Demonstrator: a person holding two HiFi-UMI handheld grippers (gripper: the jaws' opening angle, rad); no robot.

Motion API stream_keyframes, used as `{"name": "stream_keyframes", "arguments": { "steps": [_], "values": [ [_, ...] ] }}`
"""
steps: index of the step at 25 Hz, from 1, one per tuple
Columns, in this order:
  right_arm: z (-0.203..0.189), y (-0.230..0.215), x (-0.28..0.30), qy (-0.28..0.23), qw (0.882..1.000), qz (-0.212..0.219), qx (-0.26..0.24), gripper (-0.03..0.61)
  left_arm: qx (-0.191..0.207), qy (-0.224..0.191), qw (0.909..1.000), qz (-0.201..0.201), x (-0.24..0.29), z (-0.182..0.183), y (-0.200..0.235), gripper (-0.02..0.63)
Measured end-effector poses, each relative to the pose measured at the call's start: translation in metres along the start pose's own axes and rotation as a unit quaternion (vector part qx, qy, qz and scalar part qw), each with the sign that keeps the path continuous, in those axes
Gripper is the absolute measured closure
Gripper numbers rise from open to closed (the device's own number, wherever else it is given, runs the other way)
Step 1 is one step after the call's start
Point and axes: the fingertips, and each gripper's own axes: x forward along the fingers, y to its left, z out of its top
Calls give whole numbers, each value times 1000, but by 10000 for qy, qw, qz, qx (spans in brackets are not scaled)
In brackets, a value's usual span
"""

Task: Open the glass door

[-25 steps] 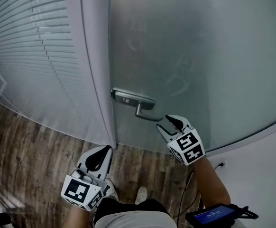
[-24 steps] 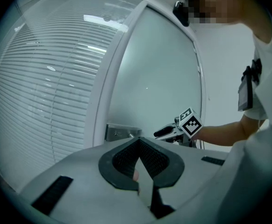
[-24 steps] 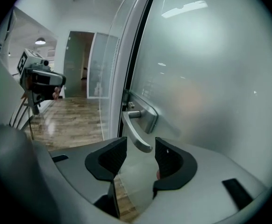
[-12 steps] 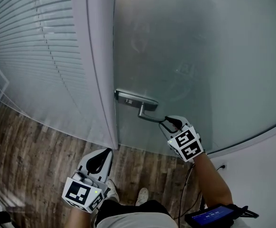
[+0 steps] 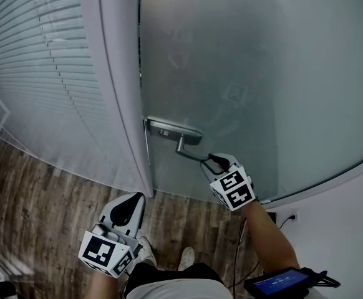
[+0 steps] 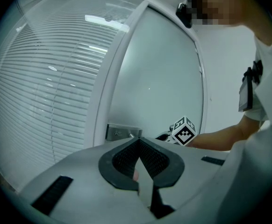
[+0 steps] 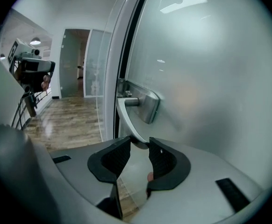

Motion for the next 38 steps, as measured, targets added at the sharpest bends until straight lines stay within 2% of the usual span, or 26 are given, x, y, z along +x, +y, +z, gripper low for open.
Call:
{"name": "stream_keyframes", "arguments": {
  "steps": [4,16,25,30,38],
  "values": [
    [0,-6,6,-214,9994,-184,215,454,-18,28,10000,7,4,-3,0,614],
    [5,-35,29,-393,9972,-310,550,453,-13,-4,10000,51,5,1,-3,614],
    [10,-68,51,-216,9969,-332,683,453,-8,-20,9998,218,3,3,9,614],
    [5,-84,65,-211,9961,-403,751,454,-95,11,9995,303,4,-9,14,614],
    [17,-119,79,-169,9956,-500,779,454,-131,20,9985,529,6,-1,25,614]
  ]
}}
